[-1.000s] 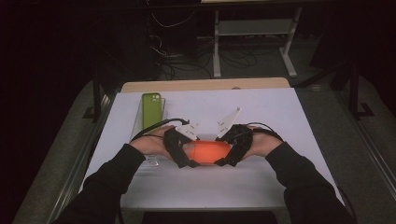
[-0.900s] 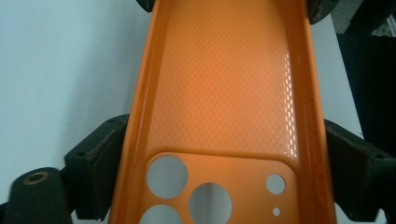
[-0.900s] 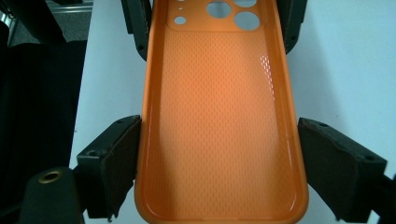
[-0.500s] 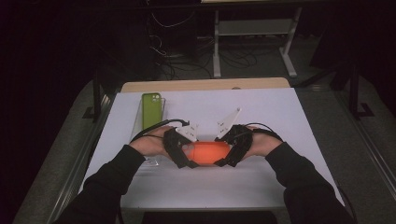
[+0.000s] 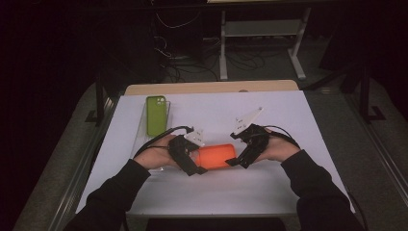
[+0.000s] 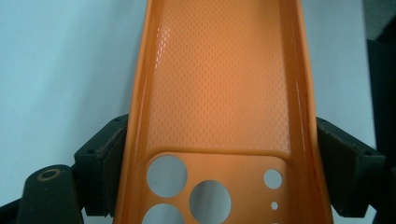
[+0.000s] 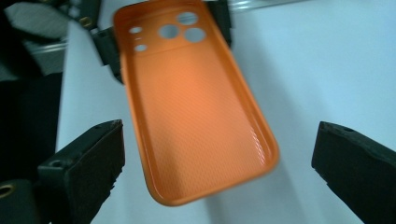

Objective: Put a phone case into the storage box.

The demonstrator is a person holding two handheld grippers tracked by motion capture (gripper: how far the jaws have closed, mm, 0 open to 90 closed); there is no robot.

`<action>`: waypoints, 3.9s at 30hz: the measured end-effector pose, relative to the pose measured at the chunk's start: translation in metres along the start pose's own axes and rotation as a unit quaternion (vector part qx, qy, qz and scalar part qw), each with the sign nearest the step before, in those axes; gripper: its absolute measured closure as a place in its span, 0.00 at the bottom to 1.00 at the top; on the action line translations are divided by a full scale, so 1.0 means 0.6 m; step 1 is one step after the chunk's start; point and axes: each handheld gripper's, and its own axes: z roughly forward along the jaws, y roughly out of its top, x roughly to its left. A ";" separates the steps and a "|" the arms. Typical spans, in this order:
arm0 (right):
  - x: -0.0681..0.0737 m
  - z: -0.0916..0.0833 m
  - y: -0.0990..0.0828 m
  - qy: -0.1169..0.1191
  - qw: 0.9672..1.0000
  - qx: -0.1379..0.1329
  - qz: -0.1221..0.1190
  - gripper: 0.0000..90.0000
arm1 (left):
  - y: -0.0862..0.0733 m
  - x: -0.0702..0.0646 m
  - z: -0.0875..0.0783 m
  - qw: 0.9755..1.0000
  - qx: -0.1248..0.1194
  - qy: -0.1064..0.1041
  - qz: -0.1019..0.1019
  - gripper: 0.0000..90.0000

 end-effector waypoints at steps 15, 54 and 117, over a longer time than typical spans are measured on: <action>0.011 0.005 -0.063 -0.060 0.986 -0.013 0.152 0.00 | -0.014 0.002 0.001 0.987 -0.008 0.093 -0.131 0.17; 0.064 0.053 -0.078 -0.214 0.967 -0.066 0.119 0.00 | -0.015 0.001 -0.005 0.985 0.004 0.087 -0.146 0.17; 0.136 0.116 -0.062 -0.447 0.811 0.068 -0.372 0.03 | 0.007 0.007 -0.012 0.987 0.025 0.092 -0.133 0.17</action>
